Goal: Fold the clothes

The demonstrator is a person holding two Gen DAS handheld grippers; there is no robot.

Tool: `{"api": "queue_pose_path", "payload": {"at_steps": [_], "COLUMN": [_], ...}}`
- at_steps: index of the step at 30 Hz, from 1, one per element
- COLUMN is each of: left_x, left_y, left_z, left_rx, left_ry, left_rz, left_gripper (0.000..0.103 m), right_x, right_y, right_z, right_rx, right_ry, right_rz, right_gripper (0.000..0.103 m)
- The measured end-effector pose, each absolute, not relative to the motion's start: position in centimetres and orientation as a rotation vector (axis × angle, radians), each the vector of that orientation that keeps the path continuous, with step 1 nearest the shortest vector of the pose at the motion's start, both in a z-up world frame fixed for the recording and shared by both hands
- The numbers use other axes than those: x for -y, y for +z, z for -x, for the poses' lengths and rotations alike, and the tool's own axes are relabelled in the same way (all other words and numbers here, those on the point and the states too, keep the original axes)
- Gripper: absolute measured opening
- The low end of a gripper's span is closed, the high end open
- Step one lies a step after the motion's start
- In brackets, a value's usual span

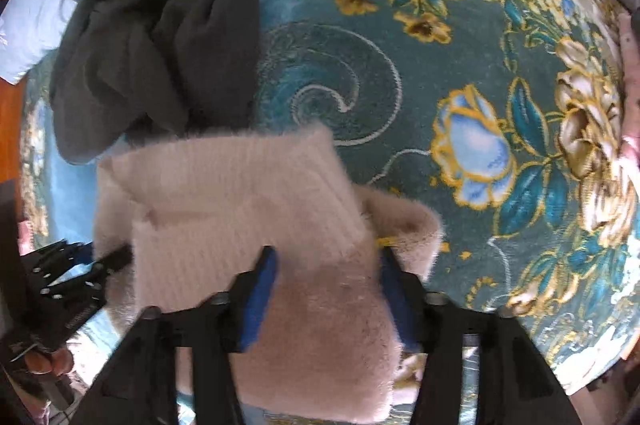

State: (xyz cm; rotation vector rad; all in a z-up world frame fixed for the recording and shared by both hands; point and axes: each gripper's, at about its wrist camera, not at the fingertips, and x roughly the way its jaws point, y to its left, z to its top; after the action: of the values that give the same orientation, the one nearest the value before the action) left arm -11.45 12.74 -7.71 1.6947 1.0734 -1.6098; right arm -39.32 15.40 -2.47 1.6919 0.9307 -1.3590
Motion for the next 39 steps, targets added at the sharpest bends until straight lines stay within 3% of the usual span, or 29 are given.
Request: {"api": "queue_pose_path", "payload": {"at_steps": [3,5,13,20,26,31,35,37,39], "left_x": [-12.9,-12.9,-14.1,-12.4,-11.2,-10.6,-11.3,-11.6,-11.8], "left_y": [-7.1,-6.2,-1.8,-3.6,-5.3,-5.6,-3.5,-3.5,-4.0], "left_z": [10.3,9.1,2.5,3.1,3.9,4.8,7.2,7.7,8.2], "left_rx": [-1.095,-1.150,-1.396,-1.623,-1.604,-1.476,-1.238,-1.237,-1.243], "left_ry": [-1.608,-1.598,-1.603,-1.502,-1.425,-1.384,-1.483,-1.512,-1.525], "left_rz": [-1.639,-1.562,-1.214,-1.068,-1.154,-1.267,-1.376,-1.389,-1.418], "left_gripper": [0.010,0.010,0.010,0.010,0.017,0.022,0.022,0.023,0.032], "right_x": [-15.4,-15.6,-17.9,-19.0,-18.8,-18.6,-18.1,-18.1,-18.1], "right_y": [-2.5,-2.0,2.2,1.8,-0.6,-2.6,-2.9,-3.1,-3.1], "right_z": [39.4,39.8,41.5,41.9,43.0,43.3,43.1,43.1,43.2], "right_rx": [-0.959,-0.939,-0.718,-0.631,-0.622,-0.661,-0.708,-0.718,-0.711], "right_ry": [-1.366,-1.377,-1.417,-1.437,-1.446,-1.464,-1.467,-1.470,-1.474], "right_rz": [-1.694,-1.699,-1.699,-1.774,-1.875,-1.926,-1.912,-1.910,-1.922], "right_gripper": [0.021,0.014,0.011,0.011,0.012,0.013,0.014,0.014,0.014]}}
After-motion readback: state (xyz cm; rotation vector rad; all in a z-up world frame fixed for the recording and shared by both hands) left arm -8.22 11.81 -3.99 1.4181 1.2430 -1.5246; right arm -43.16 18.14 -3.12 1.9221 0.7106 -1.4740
